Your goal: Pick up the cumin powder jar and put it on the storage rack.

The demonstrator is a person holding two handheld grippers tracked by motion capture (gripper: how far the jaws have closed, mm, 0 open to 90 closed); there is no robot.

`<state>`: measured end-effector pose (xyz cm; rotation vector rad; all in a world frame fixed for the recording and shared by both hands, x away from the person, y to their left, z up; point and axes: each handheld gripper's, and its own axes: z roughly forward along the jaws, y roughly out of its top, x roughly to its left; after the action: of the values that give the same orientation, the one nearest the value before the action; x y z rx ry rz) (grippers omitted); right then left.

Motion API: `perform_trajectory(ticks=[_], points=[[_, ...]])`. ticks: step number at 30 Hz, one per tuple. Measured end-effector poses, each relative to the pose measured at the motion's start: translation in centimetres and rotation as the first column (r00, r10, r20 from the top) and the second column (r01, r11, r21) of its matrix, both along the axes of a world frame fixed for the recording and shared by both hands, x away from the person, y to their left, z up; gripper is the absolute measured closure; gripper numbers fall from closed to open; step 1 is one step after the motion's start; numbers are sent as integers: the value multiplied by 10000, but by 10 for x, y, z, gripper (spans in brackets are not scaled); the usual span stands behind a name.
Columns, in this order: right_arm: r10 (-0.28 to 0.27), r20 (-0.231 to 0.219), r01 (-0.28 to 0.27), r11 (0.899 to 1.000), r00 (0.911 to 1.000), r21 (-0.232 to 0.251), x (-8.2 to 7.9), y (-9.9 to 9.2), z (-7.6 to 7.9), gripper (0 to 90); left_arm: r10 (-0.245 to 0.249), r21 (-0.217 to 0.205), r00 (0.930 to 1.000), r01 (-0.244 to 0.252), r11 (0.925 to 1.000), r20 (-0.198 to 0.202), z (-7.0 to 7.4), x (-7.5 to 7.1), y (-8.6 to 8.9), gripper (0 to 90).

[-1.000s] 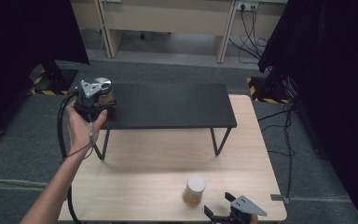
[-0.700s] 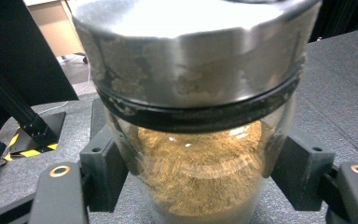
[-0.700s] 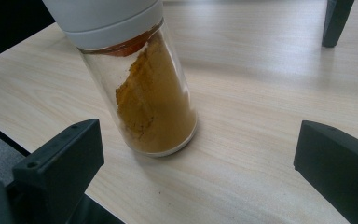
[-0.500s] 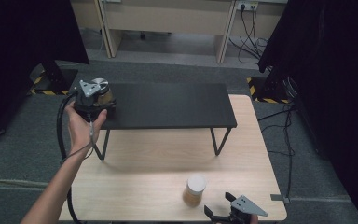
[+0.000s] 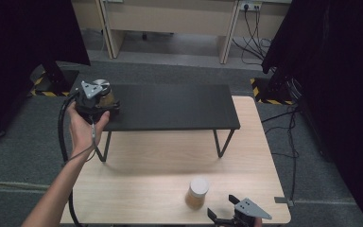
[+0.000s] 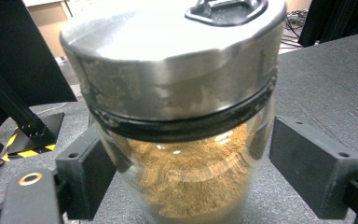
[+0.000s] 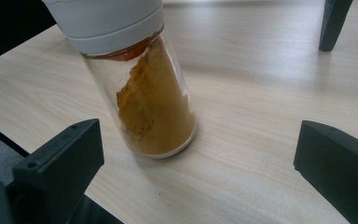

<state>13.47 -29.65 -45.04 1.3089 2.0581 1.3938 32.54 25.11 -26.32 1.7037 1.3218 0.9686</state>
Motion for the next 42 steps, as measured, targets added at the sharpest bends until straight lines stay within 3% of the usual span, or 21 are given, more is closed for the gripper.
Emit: perform_trajectory(ticks=[4,20,40,42], points=[[15,9,-15,10000,10000,8,0,0,0,18,202,44,9997,-202,9998,100,1,-3,0,70],[82,40,-82,10000,10000,-11,-1,2,1,18,-115,131,9997,112,9999,237,2,-11,3,1],[83,87,-83,10000,9999,-24,-2,2,2,17,-170,353,9998,167,9992,69,5,-18,4,0],[80,90,-80,10000,9999,-28,-2,2,3,17,-193,161,9996,190,9997,194,3,-23,6,0]])
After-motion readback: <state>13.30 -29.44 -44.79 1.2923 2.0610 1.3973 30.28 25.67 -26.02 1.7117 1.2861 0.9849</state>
